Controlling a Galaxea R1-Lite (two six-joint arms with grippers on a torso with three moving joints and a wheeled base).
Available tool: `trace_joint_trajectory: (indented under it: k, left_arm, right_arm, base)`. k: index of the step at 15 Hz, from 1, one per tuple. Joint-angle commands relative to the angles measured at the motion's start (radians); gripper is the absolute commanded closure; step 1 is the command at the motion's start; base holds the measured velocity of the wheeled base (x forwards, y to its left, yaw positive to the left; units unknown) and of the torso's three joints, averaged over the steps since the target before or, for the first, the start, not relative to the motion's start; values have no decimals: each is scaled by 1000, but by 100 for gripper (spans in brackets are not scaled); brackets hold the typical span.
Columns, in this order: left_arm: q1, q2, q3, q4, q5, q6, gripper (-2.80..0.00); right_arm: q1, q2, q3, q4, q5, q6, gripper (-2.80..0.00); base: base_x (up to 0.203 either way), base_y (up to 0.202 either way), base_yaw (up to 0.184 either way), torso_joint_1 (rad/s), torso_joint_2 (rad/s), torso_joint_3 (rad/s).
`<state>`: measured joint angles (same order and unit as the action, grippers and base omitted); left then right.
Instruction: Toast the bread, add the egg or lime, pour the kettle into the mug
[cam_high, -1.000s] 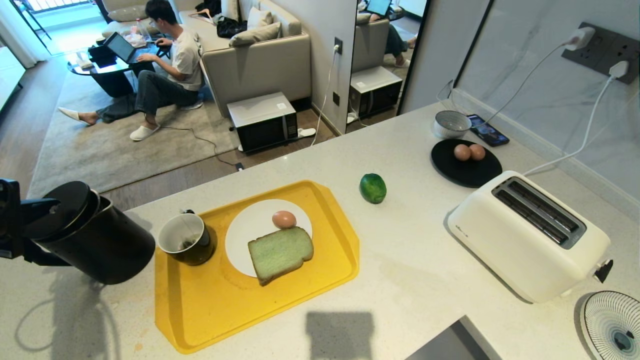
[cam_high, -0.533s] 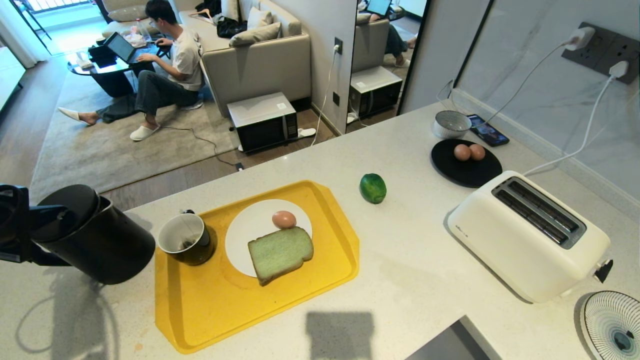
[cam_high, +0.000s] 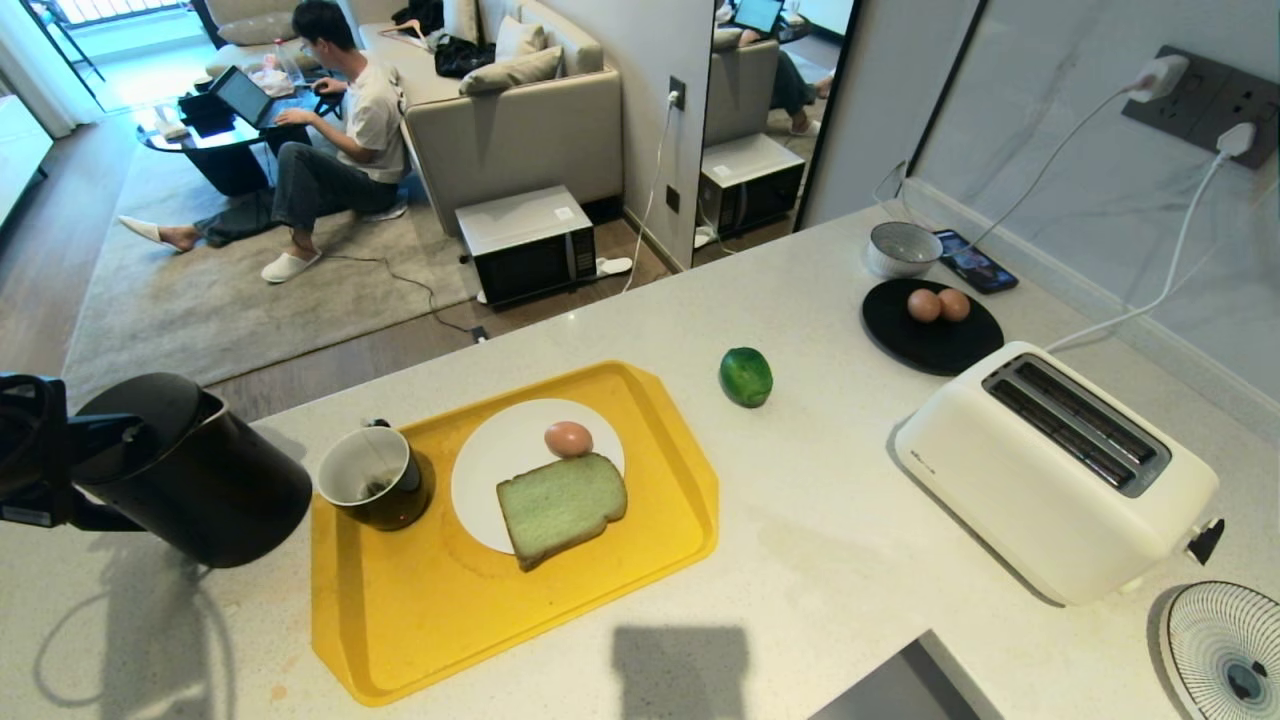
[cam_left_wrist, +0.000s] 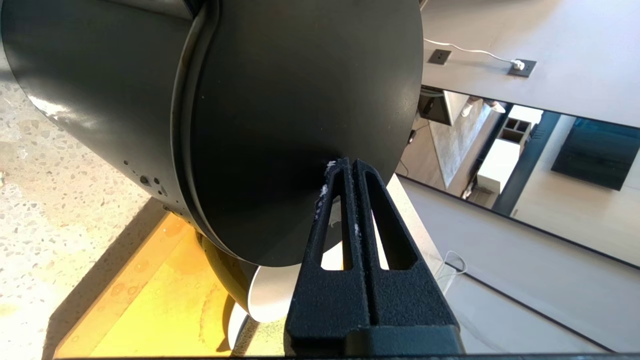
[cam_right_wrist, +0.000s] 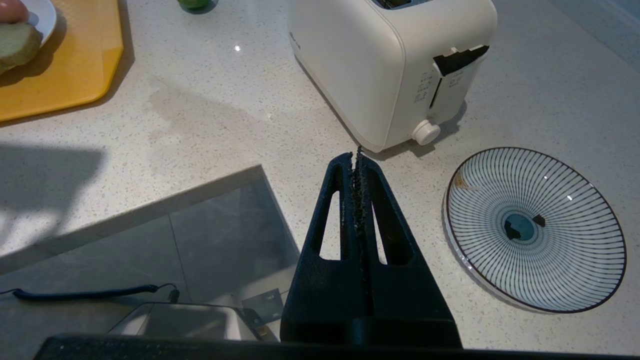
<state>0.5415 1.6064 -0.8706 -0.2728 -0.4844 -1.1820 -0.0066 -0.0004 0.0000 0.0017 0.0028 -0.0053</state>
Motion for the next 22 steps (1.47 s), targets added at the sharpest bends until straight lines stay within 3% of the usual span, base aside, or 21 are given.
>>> trace_joint_trajectory:
  k: [1, 5, 11, 17, 19, 22]
  left_arm:
    - [2, 4, 1, 3, -2, -7, 0]
    - [1, -4, 7, 3, -2, -7, 0]
    - [-7, -130, -4, -98, -7, -109, 0]
    - [-16, -299, -6, -98, -1, -108, 0]
    - [-18, -366, -11, -99, -1, -59, 0]
    - [-16, -456, -6, -101, 0, 198, 0]
  right_arm:
    - [0, 0, 1, 0, 0, -1, 0]
    - [0, -1, 0, 0, 0, -1, 0]
    - [0, -1, 2, 0, 0, -1, 0]
    - [0, -1, 2, 0, 0, 1, 0]
    - [0, -1, 2, 0, 0, 1, 0]
    - [0, -1, 2, 0, -1, 1, 0]
  base:
    - [0, 0, 0, 0, 0, 0]
    - [0, 0, 0, 0, 0, 0]
    - [0, 0, 0, 0, 0, 0]
    - [0, 0, 0, 0, 0, 0]
    - [0, 0, 0, 0, 0, 0]
    - [0, 0, 0, 0, 0, 0]
